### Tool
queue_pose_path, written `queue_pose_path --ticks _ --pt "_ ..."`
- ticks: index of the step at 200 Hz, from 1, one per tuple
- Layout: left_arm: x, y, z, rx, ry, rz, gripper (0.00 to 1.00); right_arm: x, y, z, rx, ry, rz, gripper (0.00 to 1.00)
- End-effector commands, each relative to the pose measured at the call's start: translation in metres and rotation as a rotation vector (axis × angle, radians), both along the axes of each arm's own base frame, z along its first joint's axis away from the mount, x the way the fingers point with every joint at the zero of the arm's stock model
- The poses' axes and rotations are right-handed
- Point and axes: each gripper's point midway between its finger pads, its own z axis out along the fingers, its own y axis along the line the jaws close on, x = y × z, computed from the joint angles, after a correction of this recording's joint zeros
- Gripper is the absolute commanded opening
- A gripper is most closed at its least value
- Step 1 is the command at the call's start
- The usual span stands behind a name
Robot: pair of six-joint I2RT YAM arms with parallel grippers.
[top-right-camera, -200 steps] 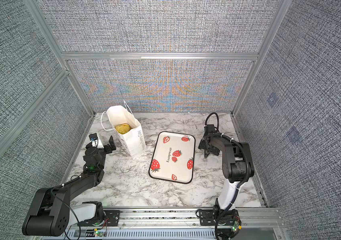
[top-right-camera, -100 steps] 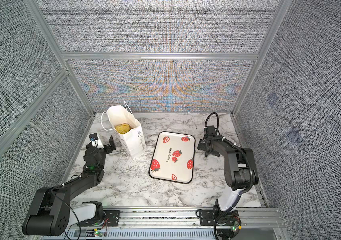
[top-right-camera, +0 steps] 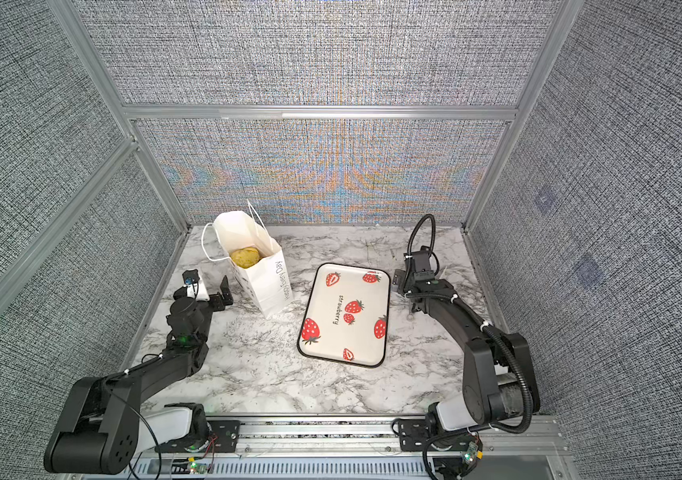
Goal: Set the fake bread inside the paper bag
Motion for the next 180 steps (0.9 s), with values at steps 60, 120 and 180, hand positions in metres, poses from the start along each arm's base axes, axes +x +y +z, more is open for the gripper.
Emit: queue_pose_path --ticks 60,120,180 --pt "-0.011 -0.009 0.015 0.042 -0.1 -0.06 0.99 -0.012 -0.002 0.019 -0.092 -0.18 0.04 0.99" --pt "-0.016 -0.003 0.008 0.092 -0.098 -0.035 0.99 -0.027 -0.003 0.024 -0.108 -0.333 0.08 0.99" --pt "-0.008 0.0 -0.013 0.075 -0.059 -0.048 0.99 -0.035 -0.008 0.024 -0.17 -0.395 0.1 0.99"
